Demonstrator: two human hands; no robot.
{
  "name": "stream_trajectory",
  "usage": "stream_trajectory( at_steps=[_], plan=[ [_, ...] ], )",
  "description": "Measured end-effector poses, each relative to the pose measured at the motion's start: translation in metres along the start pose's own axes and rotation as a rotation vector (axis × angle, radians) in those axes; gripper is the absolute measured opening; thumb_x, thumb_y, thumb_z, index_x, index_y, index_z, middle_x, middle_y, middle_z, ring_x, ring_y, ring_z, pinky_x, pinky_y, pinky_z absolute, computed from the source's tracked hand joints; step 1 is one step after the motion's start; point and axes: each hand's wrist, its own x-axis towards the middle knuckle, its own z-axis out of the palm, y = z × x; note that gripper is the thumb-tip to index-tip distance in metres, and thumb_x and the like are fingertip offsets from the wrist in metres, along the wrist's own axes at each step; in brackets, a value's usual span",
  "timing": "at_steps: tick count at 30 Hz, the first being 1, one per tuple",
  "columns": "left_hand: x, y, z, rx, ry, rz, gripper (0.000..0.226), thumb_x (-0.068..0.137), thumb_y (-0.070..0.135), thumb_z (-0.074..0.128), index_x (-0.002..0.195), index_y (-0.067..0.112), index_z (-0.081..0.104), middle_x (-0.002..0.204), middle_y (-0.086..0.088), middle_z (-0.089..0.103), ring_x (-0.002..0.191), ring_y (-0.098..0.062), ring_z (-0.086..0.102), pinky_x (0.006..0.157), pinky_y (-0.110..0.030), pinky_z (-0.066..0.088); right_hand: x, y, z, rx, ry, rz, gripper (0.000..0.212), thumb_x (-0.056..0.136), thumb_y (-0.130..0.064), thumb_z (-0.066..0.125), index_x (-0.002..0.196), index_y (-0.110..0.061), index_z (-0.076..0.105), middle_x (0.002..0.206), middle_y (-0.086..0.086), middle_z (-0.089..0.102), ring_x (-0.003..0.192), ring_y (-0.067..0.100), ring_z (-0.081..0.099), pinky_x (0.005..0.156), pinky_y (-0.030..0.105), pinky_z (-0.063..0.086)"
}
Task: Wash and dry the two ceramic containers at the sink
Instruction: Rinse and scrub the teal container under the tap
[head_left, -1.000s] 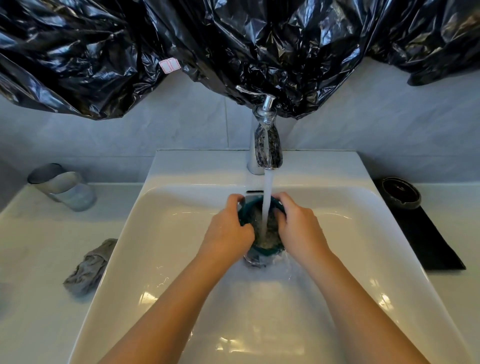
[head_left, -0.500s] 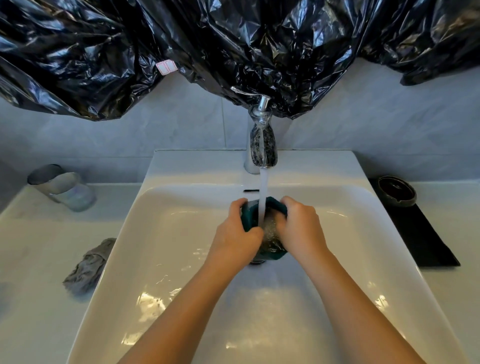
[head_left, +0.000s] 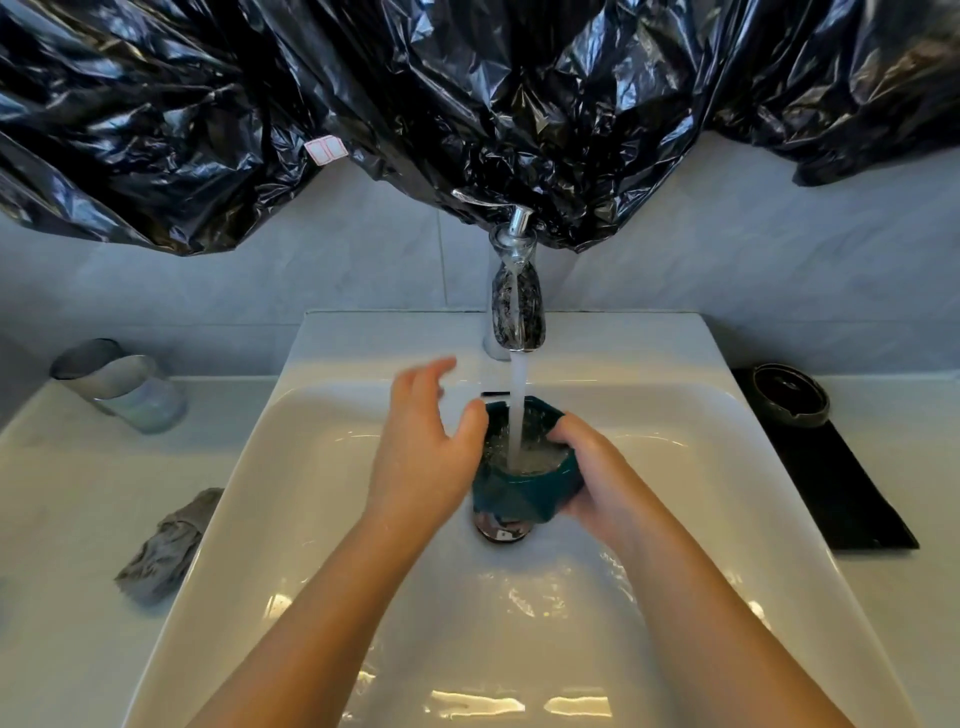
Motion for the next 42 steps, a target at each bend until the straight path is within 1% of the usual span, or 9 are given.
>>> stream_trajectory(
  at_steps=[4,7,12,17,21,26,31,36,42],
  plan=[
    [0.024,0.037,-0.019,0.009,0.173,0.318,0.065,0.089,0.010,0.049,0.148,0.022,0.026,0.156,0.006,0.022,0.140,-0.001,0.021,0.110,-0.012,0.023,-0.004,-0.003,0.004,0.074,-0.062,0.061,0.030,0.090,-0.014,0.048,0.117,-0.008,0.062,0.114,0.020,0.069,0.111,0.033,0.063,0.094,0.044,0.053],
    [0.041,0.051,-0.025,0.124,0.180,0.446,0.071,0.087,0.003,0.045,0.151,0.021,0.020,0.161,0.008,0.010,0.128,0.026,0.002,0.088,0.011,0.012,0.002,-0.007,0.013,0.030,0.085,0.020,0.030,0.090,-0.013,0.051,0.118,-0.010,0.060,0.111,0.019,0.067,0.103,0.032,0.062,0.077,0.040,0.057],
    [0.051,0.052,-0.028,0.268,0.303,0.504,0.060,0.084,0.006,0.048,0.142,0.017,0.038,0.152,0.003,0.032,0.135,-0.008,0.033,0.101,-0.027,0.039,0.004,0.002,0.010,0.001,0.092,-0.010,0.030,0.088,-0.007,0.048,0.112,-0.014,0.065,0.117,0.020,0.064,0.106,0.032,0.059,0.076,0.039,0.055],
    [0.043,0.024,-0.029,0.279,0.337,0.542,0.052,0.081,0.004,0.051,0.132,0.013,0.045,0.141,-0.002,0.044,0.122,-0.015,0.046,0.088,-0.026,0.047,0.002,0.009,0.004,0.026,0.072,-0.134,0.029,0.089,-0.007,0.047,0.107,-0.017,0.067,0.107,0.015,0.068,0.101,0.029,0.062,0.076,0.039,0.051],
    [0.012,-0.009,-0.009,-0.081,0.127,0.138,0.059,0.096,0.023,0.049,0.148,0.027,0.021,0.154,0.007,0.025,0.130,-0.011,0.042,0.103,-0.029,0.038,0.004,0.011,0.008,0.043,0.144,-0.222,0.031,0.091,-0.006,0.047,0.107,-0.023,0.067,0.112,0.013,0.068,0.101,0.027,0.063,0.073,0.034,0.052],
    [-0.007,-0.027,0.016,-0.553,-0.463,-0.512,0.044,0.096,0.044,0.046,0.128,0.014,0.045,0.112,-0.015,0.065,0.071,-0.028,0.070,0.064,-0.041,0.059,0.005,0.018,0.011,0.050,0.163,-0.339,0.035,0.085,-0.013,0.055,0.117,-0.026,0.061,0.114,0.005,0.068,0.103,0.022,0.065,0.074,0.034,0.054],
    [-0.008,-0.034,0.025,-0.515,-0.253,-0.371,0.028,0.097,0.008,0.044,0.123,0.017,0.044,0.109,-0.010,0.061,0.074,-0.021,0.070,0.061,-0.037,0.061,0.006,0.020,0.011,-0.089,0.086,-0.379,0.042,0.091,0.001,0.044,0.124,-0.024,0.052,0.112,-0.001,0.063,0.099,0.013,0.063,0.068,0.023,0.058],
    [-0.013,-0.044,0.024,-0.342,-0.201,-0.029,0.054,0.091,-0.003,0.046,0.124,0.037,0.034,0.113,0.019,0.053,0.105,-0.006,0.059,0.085,-0.022,0.055,0.012,0.028,0.009,-0.340,0.075,-0.446,0.046,0.096,-0.005,0.038,0.125,-0.040,0.046,0.115,-0.010,0.059,0.108,0.025,0.064,0.080,0.051,0.060],
    [-0.012,-0.048,0.028,-0.434,-0.067,0.035,0.072,0.081,-0.019,0.051,0.116,0.043,0.042,0.118,0.016,0.052,0.108,-0.008,0.056,0.086,-0.019,0.051,0.008,0.031,0.008,-0.370,0.086,-0.736,0.050,0.093,0.012,0.050,0.117,-0.031,0.046,0.104,-0.024,0.060,0.097,-0.003,0.062,0.072,0.011,0.052]
  ],
)
